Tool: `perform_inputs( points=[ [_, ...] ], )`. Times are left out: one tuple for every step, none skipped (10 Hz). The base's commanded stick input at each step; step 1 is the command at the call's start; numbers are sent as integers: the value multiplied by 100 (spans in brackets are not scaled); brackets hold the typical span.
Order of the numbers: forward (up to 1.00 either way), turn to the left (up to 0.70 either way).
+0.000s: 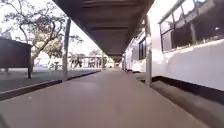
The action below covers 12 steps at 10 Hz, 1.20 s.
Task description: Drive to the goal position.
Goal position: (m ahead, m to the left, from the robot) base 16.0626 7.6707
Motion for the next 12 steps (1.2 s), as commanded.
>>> perform_inputs(
  points=[
    [70, 0],
    [70, 0],
    [70, 0],
    [70, 0],
    [70, 0],
    [70, 0],
    [70, 0],
    [70, 0],
    [70, 0],
    [70, 0],
    [70, 0],
    [70, 0]
  ],
)
